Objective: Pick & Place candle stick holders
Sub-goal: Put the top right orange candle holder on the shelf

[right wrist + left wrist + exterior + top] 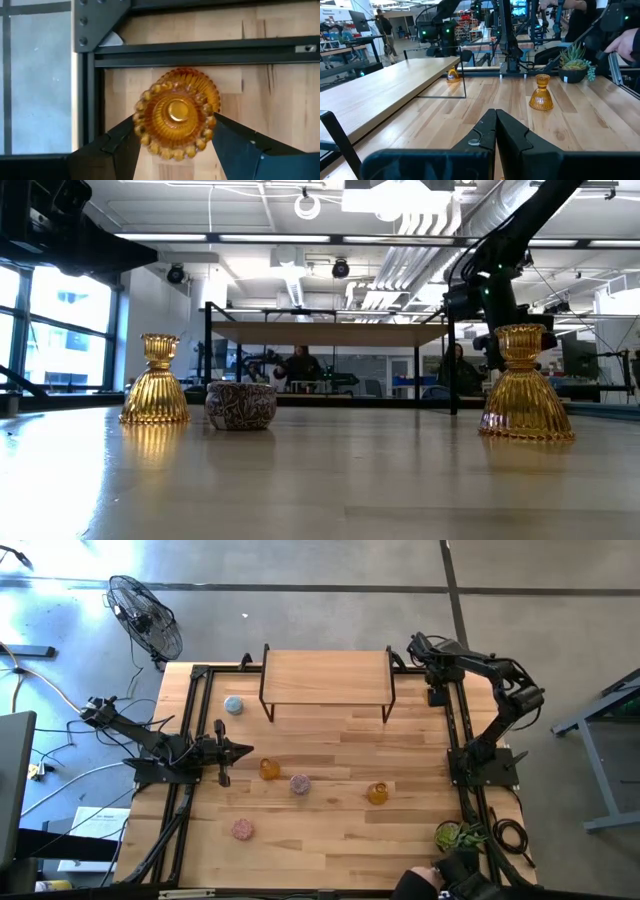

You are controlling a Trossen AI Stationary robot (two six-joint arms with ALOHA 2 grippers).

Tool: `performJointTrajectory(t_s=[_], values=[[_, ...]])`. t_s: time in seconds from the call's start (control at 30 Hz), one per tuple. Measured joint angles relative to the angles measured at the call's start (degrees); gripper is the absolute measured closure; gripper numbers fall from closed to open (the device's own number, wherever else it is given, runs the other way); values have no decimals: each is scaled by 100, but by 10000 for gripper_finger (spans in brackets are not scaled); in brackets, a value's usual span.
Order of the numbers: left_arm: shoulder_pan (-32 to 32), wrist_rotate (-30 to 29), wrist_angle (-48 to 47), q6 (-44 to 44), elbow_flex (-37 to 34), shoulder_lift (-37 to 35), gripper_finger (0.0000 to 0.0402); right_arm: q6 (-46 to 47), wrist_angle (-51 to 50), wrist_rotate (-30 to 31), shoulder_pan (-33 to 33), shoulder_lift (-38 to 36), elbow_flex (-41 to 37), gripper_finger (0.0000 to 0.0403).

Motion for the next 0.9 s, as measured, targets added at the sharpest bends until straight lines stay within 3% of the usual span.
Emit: performJointTrajectory(t_s=[0.43,0.67,0.9], values=[[0,-1,0,0,1,0,397,-203,169,275,2,0,127,183],[0,-1,1,1,-1,-1,397,80,-419,303,2,0,127,183],[0,-1,0,0,1,0,397,170,-389,205,-26,0,127,187]])
